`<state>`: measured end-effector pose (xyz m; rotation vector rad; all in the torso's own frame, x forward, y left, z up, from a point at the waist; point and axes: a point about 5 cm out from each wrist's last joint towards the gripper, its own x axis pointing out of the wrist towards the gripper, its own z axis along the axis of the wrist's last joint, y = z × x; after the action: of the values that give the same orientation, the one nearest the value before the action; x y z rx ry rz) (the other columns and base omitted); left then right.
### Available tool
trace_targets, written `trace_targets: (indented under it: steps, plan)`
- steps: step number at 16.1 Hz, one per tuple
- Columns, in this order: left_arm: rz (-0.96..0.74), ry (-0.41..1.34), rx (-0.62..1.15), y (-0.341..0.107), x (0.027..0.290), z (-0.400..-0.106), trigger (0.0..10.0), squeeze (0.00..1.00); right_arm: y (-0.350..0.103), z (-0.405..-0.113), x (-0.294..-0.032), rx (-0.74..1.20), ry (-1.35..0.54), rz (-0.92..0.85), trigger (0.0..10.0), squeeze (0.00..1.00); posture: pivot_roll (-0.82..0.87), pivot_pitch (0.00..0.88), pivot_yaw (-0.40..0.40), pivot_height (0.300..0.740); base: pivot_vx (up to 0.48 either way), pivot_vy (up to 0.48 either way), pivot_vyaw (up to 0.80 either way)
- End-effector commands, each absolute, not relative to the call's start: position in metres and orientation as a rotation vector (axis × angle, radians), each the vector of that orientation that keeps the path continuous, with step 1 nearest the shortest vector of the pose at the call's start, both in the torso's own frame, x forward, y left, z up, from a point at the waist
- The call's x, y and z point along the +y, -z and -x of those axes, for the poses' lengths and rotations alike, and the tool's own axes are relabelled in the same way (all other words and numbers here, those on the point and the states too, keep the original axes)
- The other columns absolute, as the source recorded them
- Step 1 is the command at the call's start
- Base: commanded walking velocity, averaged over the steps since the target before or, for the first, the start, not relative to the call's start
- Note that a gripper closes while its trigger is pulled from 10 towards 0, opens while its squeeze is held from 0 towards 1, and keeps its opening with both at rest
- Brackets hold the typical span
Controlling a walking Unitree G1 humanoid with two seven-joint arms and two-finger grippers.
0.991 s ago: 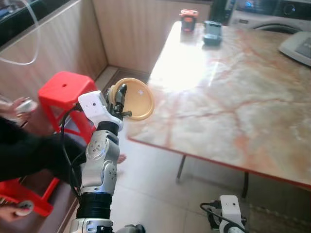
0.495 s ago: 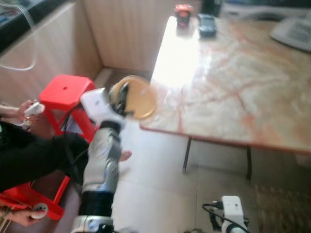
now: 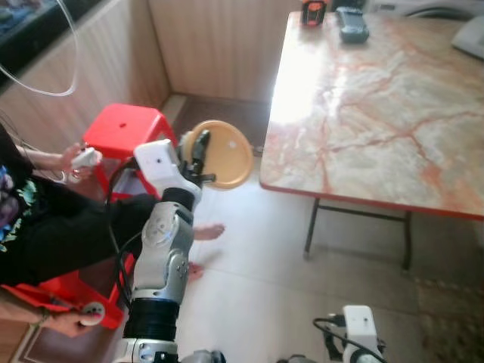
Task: Restocking fridge
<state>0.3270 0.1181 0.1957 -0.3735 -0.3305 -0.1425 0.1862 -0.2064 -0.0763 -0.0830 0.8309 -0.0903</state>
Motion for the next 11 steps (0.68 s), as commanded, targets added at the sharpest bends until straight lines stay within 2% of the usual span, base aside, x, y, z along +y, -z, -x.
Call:
trace_targets:
  steps: [1, 2, 11]
  plan:
    - [0.398, 0.151, -0.353, -0.2002, 0.1214, -0.3245, 10.0, 0.0, 0.0805, -0.1788, -0.205, 0.86, 0.09, 0.066, 10.0, 0.0, -0.05, 0.156, 0.031, 0.74, 0.0, 0.0, 0.0]
    - [0.406, 0.159, -0.355, -0.2005, 0.1206, -0.324, 10.0, 0.0, 0.081, -0.1781, -0.2048, 0.866, 0.089, 0.063, 10.0, 0.0, -0.05, 0.154, 0.032, 0.74, 0.0, 0.0, 0.0]
    - [0.409, 0.188, -0.355, -0.2019, 0.1182, -0.3233, 10.0, 0.0, 0.0853, -0.1705, -0.2023, 0.901, 0.076, 0.062, 10.0, 0.0, -0.05, 0.133, 0.036, 0.74, 0.0, 0.0, -0.78]
